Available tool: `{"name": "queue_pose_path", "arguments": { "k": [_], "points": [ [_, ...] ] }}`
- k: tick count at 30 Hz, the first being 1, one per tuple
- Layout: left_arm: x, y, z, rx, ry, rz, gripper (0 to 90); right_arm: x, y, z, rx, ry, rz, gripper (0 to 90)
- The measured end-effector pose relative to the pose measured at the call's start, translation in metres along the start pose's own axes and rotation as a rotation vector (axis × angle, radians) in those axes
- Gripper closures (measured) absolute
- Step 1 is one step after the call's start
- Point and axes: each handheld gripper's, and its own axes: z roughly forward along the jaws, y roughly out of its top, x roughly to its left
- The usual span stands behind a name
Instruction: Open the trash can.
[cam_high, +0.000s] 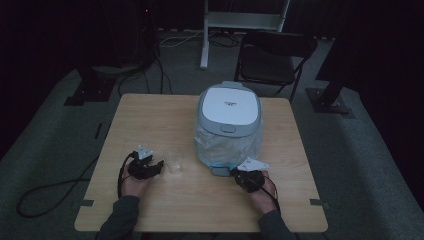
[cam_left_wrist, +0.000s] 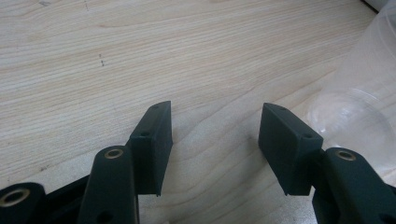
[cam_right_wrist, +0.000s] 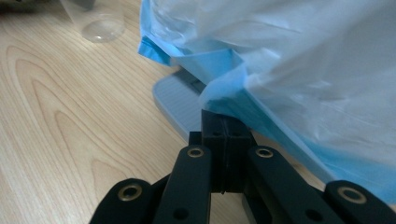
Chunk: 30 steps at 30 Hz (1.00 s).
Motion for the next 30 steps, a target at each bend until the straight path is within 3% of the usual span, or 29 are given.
{"name": "queue_pose_path", "arguments": {
  "k": [24, 30],
  "points": [
    [0.0, 0.0, 0.0, 0.0, -0.001, 0.001, 45.1, 0.014, 0.006, 0.019, 0.01, 0.027, -0.033, 90.0],
    [-0.001, 0.0, 0.0, -0.001, -0.001, 0.0, 44.9, 0.016, 0.003, 0.02, 0.002, 0.014, -0.068, 90.0]
  ]
}}
